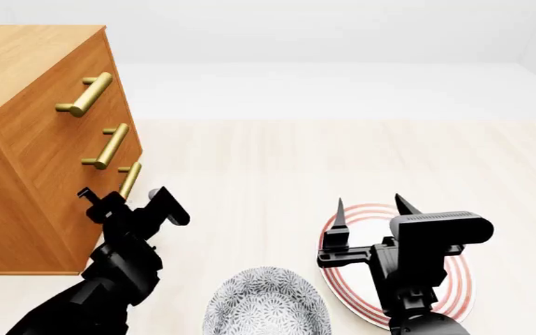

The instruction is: Open the bottom drawer of the cabinet.

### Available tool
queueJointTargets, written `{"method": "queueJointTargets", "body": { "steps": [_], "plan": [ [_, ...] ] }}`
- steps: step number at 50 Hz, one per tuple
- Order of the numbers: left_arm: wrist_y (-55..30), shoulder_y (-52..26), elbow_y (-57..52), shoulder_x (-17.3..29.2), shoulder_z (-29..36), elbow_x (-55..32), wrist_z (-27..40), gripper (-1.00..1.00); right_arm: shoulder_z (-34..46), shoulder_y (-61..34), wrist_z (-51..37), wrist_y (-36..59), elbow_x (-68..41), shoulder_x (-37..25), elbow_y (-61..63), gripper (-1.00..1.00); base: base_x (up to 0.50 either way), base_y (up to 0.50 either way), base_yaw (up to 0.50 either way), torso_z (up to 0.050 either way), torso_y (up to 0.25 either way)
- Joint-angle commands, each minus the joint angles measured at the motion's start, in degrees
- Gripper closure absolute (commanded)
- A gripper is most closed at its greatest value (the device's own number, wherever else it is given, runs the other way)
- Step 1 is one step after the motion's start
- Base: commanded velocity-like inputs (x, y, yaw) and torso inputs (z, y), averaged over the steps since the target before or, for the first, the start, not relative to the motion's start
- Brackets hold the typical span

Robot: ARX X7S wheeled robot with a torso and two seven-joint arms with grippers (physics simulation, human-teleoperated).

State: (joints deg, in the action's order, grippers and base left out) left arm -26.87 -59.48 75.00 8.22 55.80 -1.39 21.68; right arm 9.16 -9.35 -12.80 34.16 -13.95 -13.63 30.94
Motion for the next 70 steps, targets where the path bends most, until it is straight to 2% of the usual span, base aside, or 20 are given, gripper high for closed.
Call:
{"method": "queueJointTargets", "body": {
  "steps": [1, 34, 53, 70],
  "plan": [
    [0.3, -0.2, 0.0, 0.1, 0.7, 1.6, 0.6, 1.0, 0.3, -0.2, -0.3, 0.0, -0.2, -0.2, 0.0, -1.0, 0.01, 0.0, 0.0, 0.0, 0.0],
    [-2.4, -1.7, -0.1, -7.9, 5.8, 2.3, 1.6, 1.0, 0.7, 0.1, -1.0, -0.8, -1.0, -0.8, -0.4, -1.0, 0.0, 0.0, 0.0, 0.0, 0.0],
    [-7.3, -3.2, -6.5, -8.2, 22.2, -15.1, 5.4, 1.0, 0.7, 0.1, -1.3, -1.2, -1.6, -1.3, -0.5, -1.0, 0.0, 0.0, -0.01, 0.0, 0.001],
    [-7.8, -3.8, -9.3, -8.2, 27.1, -20.7, 6.3, 1.0, 0.8, 0.2, -1.5, -2.0, -2.2, -1.5, -1.4, -1.0, 0.0, 0.0, -0.01, 0.0, 0.001]
  ]
}}
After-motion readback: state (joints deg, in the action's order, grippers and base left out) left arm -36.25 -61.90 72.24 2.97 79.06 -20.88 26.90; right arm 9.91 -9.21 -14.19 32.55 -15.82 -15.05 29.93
